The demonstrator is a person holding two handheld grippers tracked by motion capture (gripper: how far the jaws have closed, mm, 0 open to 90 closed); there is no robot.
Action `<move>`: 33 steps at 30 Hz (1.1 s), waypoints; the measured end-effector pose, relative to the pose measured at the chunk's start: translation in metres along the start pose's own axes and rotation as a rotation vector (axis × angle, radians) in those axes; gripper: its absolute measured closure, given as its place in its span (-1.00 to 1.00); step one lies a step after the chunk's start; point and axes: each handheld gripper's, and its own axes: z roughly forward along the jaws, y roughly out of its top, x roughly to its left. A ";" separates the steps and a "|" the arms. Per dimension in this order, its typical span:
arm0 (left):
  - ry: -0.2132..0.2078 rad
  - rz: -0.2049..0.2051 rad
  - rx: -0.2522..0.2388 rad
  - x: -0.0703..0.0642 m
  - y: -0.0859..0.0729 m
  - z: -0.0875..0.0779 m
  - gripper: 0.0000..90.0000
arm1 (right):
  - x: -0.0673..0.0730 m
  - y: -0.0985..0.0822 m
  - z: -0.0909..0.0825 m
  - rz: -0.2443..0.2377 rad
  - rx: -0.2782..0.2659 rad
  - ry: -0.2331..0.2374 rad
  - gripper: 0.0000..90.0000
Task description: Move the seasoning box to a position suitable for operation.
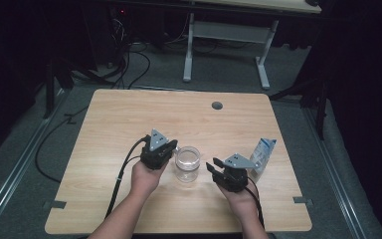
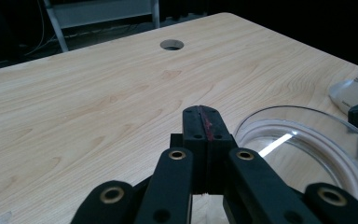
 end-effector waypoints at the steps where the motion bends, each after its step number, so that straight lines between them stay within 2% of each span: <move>1: 0.001 0.001 -0.001 0.000 0.000 0.000 1.00 | 0.000 0.000 0.000 0.001 0.001 0.000 0.47; 13: 0.006 -0.002 -0.019 -0.001 -0.003 -0.001 1.00 | 0.003 0.000 0.001 -0.014 -0.002 0.014 0.68; 22: 0.009 -0.003 -0.020 -0.001 -0.003 -0.001 1.00 | 0.005 0.001 0.001 -0.017 -0.008 0.020 0.70; 33: 0.013 -0.005 -0.023 -0.002 -0.004 -0.001 1.00 | 0.006 0.002 0.000 -0.021 -0.017 0.016 0.83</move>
